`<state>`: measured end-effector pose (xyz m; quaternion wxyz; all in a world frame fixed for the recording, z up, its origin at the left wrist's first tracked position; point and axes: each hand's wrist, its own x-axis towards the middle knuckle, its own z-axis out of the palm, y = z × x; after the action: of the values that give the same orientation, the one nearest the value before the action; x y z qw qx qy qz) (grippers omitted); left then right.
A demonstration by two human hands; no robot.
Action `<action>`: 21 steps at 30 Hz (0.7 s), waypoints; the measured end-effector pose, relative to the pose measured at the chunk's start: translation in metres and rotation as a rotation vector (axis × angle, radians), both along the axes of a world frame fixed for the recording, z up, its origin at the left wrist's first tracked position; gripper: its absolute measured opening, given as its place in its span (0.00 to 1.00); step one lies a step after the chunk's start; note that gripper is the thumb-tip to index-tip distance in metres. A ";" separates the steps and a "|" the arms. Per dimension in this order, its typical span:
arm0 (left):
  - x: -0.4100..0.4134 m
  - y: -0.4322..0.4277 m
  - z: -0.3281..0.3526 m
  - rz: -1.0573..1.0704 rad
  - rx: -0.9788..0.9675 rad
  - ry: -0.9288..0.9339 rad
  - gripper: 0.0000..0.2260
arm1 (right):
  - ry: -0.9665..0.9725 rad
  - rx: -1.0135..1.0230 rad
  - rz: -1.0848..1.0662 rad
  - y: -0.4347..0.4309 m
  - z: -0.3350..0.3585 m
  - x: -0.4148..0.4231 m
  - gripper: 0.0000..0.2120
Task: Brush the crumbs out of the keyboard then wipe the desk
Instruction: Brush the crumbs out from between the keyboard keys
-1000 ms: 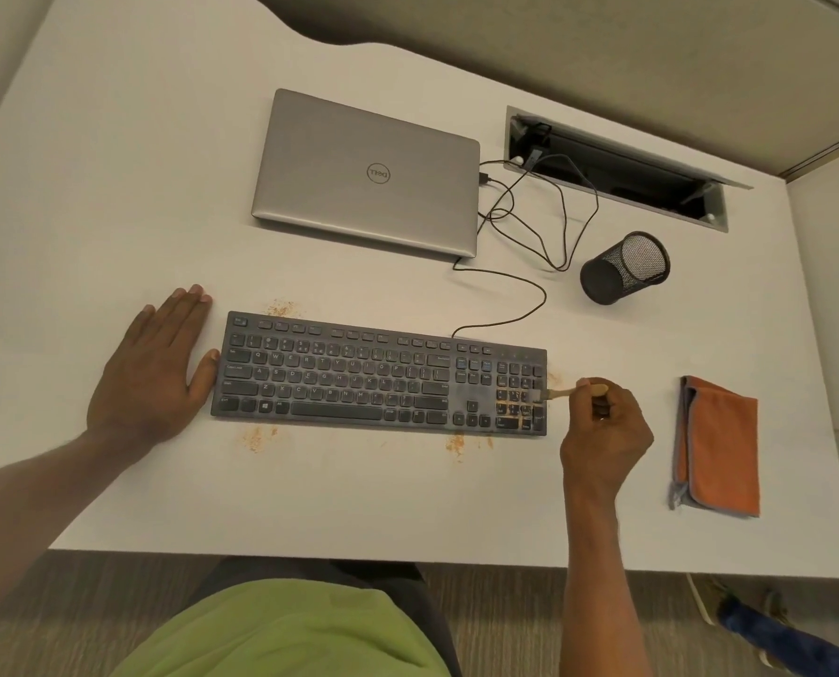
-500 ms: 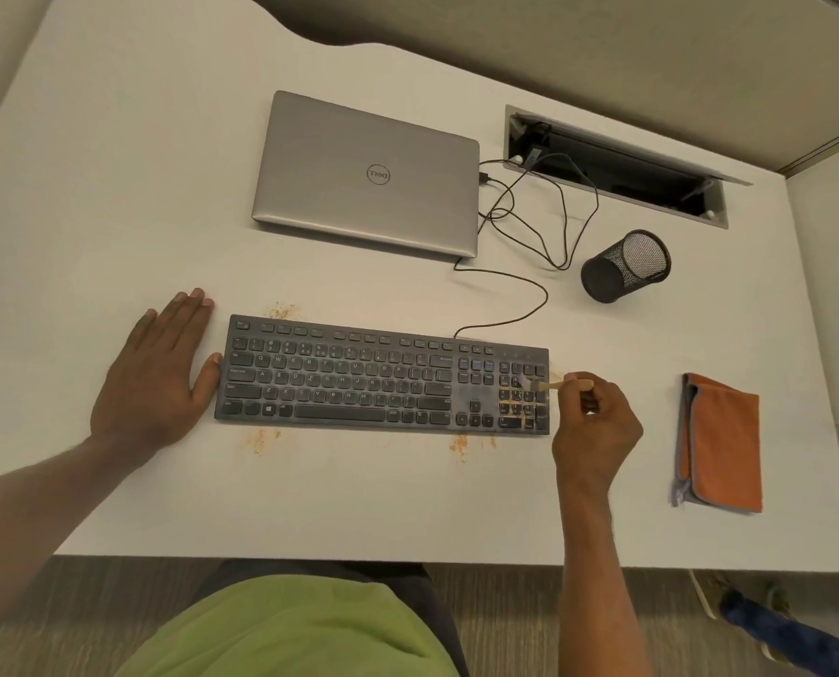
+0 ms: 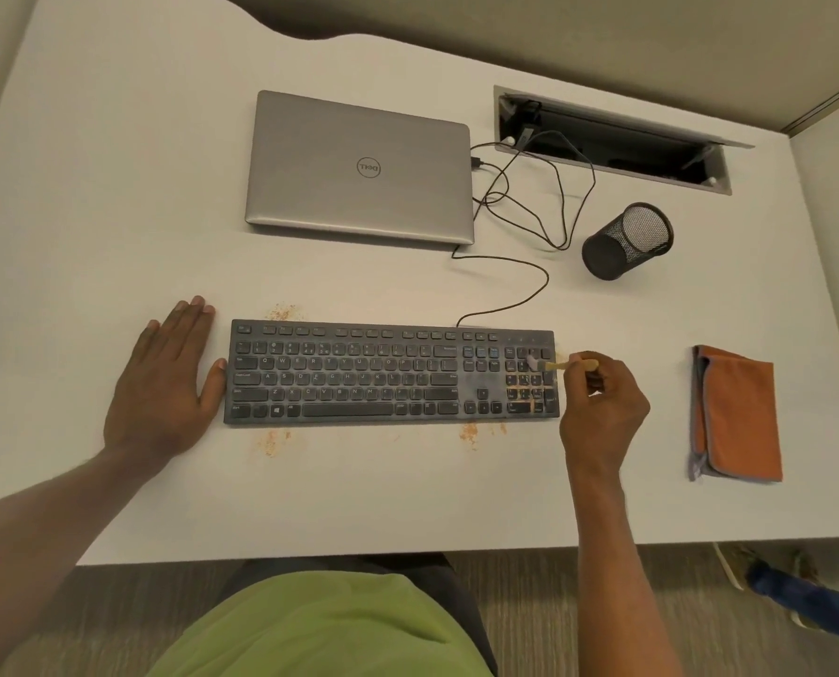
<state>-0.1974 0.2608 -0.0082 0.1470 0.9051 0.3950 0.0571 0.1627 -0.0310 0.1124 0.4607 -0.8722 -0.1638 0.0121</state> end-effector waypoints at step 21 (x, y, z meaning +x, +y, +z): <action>0.002 -0.002 0.005 0.014 -0.022 0.018 0.32 | -0.045 0.029 0.005 0.004 -0.002 0.001 0.07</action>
<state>-0.1953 0.2586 -0.0031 0.1529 0.9011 0.4032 0.0455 0.1636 -0.0273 0.1100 0.4696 -0.8650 -0.1764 -0.0086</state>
